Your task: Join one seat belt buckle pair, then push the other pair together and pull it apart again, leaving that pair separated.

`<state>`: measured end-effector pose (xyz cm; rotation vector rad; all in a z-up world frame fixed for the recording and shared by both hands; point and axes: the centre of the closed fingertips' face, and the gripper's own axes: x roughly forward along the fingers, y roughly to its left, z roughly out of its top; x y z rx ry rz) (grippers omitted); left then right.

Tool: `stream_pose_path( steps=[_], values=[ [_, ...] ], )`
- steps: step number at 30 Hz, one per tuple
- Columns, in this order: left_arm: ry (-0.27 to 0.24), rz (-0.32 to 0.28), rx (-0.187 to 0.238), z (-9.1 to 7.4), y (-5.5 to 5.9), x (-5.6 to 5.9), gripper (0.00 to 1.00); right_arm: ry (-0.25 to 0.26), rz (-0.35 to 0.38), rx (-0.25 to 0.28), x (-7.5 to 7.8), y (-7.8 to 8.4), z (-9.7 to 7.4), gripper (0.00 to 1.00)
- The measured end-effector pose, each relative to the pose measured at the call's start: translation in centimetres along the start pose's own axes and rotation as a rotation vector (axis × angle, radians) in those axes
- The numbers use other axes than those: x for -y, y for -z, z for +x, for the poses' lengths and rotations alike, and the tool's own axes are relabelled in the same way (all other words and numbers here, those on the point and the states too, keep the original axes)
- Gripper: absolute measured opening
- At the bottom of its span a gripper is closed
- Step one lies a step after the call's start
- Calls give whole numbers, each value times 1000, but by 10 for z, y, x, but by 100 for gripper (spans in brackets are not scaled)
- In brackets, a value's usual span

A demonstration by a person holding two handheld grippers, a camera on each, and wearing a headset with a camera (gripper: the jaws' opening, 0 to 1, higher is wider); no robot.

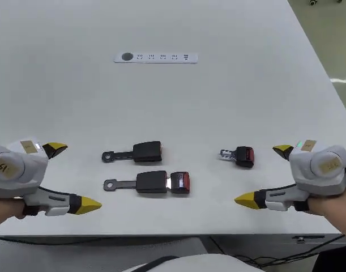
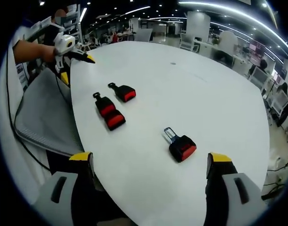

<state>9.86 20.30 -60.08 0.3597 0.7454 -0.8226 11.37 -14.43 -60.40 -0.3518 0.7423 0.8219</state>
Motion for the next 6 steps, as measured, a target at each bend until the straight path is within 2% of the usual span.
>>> stream_pose_path(
  steps=[1, 2, 6],
  values=[
    [1, -11, 3, 0, 0, 1, 100, 3, -10, -7, 2, 3, 1, 100],
    [1, -22, 10, -2, -5, 2, 100, 8, -12, -4, 3, 2, 1, 100],
    [4, -15, 21, 0, -6, 8, 100, 6, 9, 3, 1, 1, 2, 100]
  ],
)
